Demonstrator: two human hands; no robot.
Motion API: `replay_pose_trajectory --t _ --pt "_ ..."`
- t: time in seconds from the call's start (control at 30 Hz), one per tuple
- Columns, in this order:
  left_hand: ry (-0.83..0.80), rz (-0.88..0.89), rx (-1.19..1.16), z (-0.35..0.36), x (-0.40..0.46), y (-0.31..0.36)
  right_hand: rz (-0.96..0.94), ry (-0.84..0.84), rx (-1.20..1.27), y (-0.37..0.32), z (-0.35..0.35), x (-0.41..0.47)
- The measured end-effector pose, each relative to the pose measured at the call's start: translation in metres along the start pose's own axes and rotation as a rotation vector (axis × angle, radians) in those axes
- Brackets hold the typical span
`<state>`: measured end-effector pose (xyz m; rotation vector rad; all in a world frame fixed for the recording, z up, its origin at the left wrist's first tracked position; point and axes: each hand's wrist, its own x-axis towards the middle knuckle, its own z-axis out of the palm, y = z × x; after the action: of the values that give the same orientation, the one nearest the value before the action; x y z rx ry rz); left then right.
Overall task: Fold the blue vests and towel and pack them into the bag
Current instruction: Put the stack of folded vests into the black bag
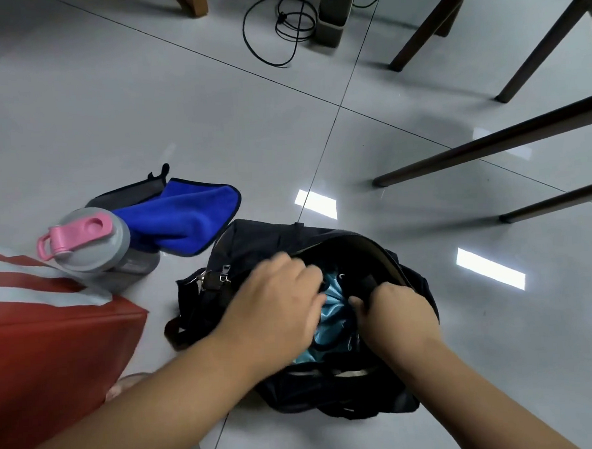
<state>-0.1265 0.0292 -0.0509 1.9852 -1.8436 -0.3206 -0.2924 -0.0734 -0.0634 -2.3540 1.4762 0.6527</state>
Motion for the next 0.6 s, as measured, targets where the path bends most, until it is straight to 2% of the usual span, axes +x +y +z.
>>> replay_pose_trajectory --t 0.1,0.2,0.27,0.33,0.43,0.5,0.6 --pt "-0.380 -0.045 -0.029 0.028 -0.008 -0.003 -0.198 -0.036 0.072 -0.011 0.004 0.002" --pt "-0.537 -0.057 0.038 0.044 -0.009 -0.014 -0.394 -0.159 0.097 -0.014 0.020 0.003" --pt "-0.586 -0.066 0.095 0.046 -0.009 -0.019 -0.486 -0.242 0.071 -0.013 0.027 0.001" --pt "-0.609 -0.065 0.122 0.046 -0.011 -0.020 -0.580 -0.250 -0.013 -0.011 0.031 -0.002" --pt "-0.600 -0.074 0.092 0.049 -0.014 -0.018 -0.729 -0.038 -0.087 -0.009 0.033 -0.008" --pt "-0.626 -0.091 0.098 0.053 -0.016 -0.015 -0.732 0.007 -0.055 -0.008 0.034 -0.006" --pt "-0.641 -0.084 0.245 0.055 -0.014 -0.015 -0.703 -0.088 -0.057 -0.004 0.040 -0.001"
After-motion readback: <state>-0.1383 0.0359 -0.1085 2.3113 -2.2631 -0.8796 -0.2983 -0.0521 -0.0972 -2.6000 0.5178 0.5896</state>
